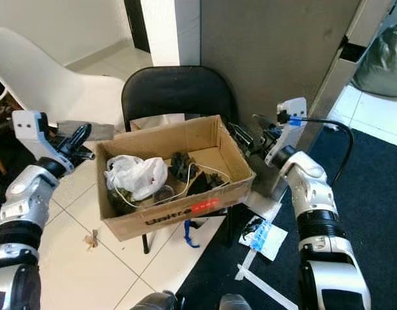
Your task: Picking trash to rubbish bin
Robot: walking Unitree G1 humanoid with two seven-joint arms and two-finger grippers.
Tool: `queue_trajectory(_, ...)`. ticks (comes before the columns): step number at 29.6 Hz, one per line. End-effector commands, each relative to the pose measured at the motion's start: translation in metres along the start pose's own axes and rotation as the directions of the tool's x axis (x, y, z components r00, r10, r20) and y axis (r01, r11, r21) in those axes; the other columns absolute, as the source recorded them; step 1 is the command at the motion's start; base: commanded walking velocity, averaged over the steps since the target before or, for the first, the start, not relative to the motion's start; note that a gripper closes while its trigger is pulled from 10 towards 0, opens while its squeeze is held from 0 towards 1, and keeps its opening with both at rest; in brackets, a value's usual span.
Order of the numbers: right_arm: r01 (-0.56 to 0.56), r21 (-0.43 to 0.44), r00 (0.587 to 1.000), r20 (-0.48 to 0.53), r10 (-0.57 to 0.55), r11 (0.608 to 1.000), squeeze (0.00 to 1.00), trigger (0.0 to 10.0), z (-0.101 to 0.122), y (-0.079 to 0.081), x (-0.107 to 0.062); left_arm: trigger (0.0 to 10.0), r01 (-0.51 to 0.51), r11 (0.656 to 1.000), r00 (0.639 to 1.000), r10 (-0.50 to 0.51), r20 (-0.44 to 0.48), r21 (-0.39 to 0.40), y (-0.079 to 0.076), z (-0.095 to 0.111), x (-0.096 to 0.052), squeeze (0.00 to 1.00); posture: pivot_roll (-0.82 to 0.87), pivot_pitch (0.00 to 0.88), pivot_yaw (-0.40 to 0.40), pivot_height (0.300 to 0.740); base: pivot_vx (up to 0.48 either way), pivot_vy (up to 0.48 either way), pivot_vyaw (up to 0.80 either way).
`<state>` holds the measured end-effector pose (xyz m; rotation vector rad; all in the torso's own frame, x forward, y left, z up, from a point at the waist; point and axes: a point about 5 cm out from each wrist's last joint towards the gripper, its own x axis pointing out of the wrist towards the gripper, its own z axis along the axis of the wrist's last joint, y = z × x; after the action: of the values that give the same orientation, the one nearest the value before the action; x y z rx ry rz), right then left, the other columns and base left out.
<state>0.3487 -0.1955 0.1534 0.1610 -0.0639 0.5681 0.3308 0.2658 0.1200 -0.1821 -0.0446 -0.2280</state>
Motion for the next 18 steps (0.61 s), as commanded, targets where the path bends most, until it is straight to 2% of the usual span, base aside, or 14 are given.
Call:
queue_trajectory(1, 0.019, -0.002, 1.000, 0.000, -0.019, 1.000, 0.00, 10.0, 0.001, -0.004, -0.003, 10.0, -0.016, 1.000, 1.000, 0.016, 0.021, 0.017, 0.010, 0.009, 0.000, 1.00, -0.06, 0.000, -0.019, 0.740, 0.000, 0.000, 0.00)
queue_trajectory(4, 0.020, -0.003, 1.000, 0.000, -0.020, 1.000, 0.00, 10.0, 0.001, -0.005, -0.003, 10.0, -0.020, 1.000, 0.999, 0.020, 0.025, 0.014, 0.012, 0.010, 0.000, 1.00, -0.06, 0.000, -0.019, 0.740, 0.000, 0.000, 0.00)
queue_trajectory(10, 0.027, -0.007, 1.000, 0.002, -0.027, 1.000, 0.00, 10.0, 0.002, -0.006, -0.004, 10.0, 0.013, 1.000, 0.994, -0.016, 0.105, 0.024, 0.014, 0.028, 0.004, 1.00, -0.07, 0.000, -0.017, 0.740, 0.000, 0.000, 0.00)
queue_trajectory(13, 0.028, -0.007, 1.000, 0.002, -0.028, 1.000, 0.00, 10.0, 0.002, -0.006, -0.004, 10.0, 0.026, 0.999, 0.991, -0.030, 0.129, 0.034, 0.012, 0.033, 0.006, 1.00, -0.07, 0.000, -0.017, 0.740, 0.000, 0.000, 0.00)
queue_trajectory(14, 0.028, -0.007, 1.000, 0.002, -0.028, 1.000, 0.00, 10.0, 0.001, -0.006, -0.004, 10.0, 0.055, 0.997, 0.985, -0.063, 0.161, 0.055, 0.006, 0.040, 0.008, 1.00, -0.06, 0.000, -0.014, 0.740, 0.000, 0.000, 0.00)
queue_trajectory(15, 0.026, -0.008, 1.000, 0.002, -0.026, 1.000, 0.00, 10.0, 0.001, -0.005, -0.004, 10.0, 0.118, 0.990, 0.970, -0.132, 0.204, 0.082, -0.007, 0.050, 0.011, 0.58, -0.05, 0.000, -0.012, 0.740, 0.000, 0.000, 0.00)
queue_trajectory(16, 0.026, -0.008, 1.000, 0.002, -0.026, 1.000, 0.00, 10.0, 0.001, -0.005, -0.004, 10.0, 0.118, 0.990, 0.970, -0.132, 0.204, 0.082, -0.007, 0.050, 0.011, 0.58, -0.05, 0.000, -0.012, 0.740, 0.000, 0.000, 0.00)
queue_trajectory(17, 0.026, -0.008, 1.000, 0.002, -0.026, 1.000, 0.00, 10.0, 0.001, -0.005, -0.003, 10.0, 0.178, 0.979, 0.950, -0.198, 0.241, 0.103, -0.021, 0.058, 0.011, 0.30, -0.05, 0.000, -0.012, 0.740, 0.000, 0.000, 0.00)
queue_trajectory(18, 0.025, -0.004, 1.000, 0.006, -0.025, 1.000, 0.00, 10.0, 0.001, -0.004, -0.003, 10.0, 0.260, 0.956, 0.920, -0.288, 0.267, 0.136, -0.045, 0.064, 0.011, 0.00, -0.04, 0.000, -0.014, 0.740, 0.000, 0.000, 0.00)
